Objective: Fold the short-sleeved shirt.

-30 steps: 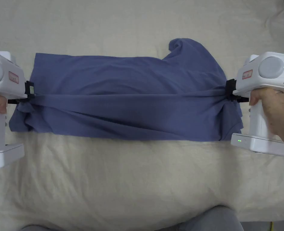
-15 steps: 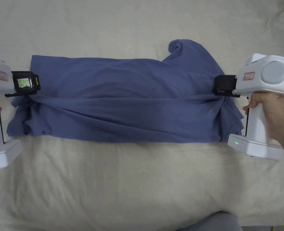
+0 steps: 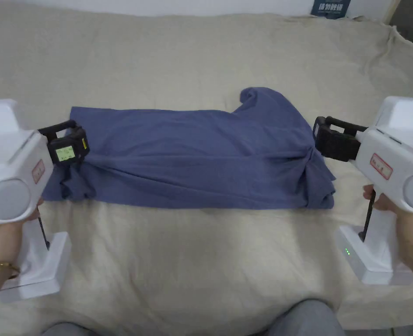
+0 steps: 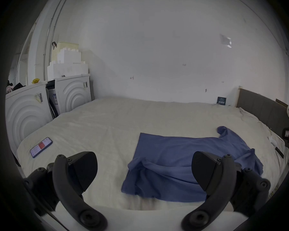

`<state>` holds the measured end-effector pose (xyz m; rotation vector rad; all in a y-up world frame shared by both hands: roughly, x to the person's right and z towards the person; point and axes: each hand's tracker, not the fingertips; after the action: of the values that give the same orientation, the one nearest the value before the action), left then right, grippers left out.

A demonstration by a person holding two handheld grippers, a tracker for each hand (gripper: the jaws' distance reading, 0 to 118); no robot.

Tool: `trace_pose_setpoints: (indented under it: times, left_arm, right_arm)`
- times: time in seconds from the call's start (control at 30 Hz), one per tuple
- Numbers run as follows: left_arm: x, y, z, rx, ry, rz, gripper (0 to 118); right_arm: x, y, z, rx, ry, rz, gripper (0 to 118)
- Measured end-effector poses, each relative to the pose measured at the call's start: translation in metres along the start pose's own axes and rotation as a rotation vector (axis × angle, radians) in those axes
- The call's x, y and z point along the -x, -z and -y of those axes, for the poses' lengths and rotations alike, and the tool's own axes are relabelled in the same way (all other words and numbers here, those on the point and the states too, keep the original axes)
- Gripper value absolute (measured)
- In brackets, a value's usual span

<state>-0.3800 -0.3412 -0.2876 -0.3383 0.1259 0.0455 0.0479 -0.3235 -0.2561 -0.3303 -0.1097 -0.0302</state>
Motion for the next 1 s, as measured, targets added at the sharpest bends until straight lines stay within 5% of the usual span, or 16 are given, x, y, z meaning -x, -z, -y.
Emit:
trace_pose_setpoints:
  times: [0.2, 0.37, 0.43, 0.5, 0.53, 0.6, 1.0]
  left_arm:
    - [-0.008, -0.045, 0.021, -0.053, -0.005, 0.044, 110]
    - [-0.017, -0.071, 0.031, -0.092, 0.054, 0.069, 59]
    - [-0.016, -0.075, 0.036, -0.105, 0.053, 0.083, 34]
    - [-0.018, -0.08, 0.039, -0.118, 0.057, 0.077, 5]
    - [-0.018, -0.083, 0.04, -0.123, 0.056, 0.077, 0]
    - [-0.018, -0.086, 0.042, -0.124, 0.053, 0.082, 0]
    - [-0.019, -0.089, 0.049, -0.092, 0.046, 0.111, 0]
  right_arm:
    - [0.009, -0.042, 0.019, -0.045, 0.009, -0.008, 97]
    - [0.008, -0.066, 0.035, -0.054, 0.042, -0.018, 95]
    - [0.01, -0.075, 0.039, -0.059, 0.045, -0.029, 78]
    - [0.009, -0.081, 0.043, -0.068, 0.038, -0.037, 47]
    - [0.009, -0.084, 0.044, -0.07, 0.035, -0.038, 34]
    - [0.01, -0.089, 0.047, -0.083, 0.034, -0.037, 2]
    - [0.005, -0.087, 0.051, -0.083, 0.041, -0.037, 0]
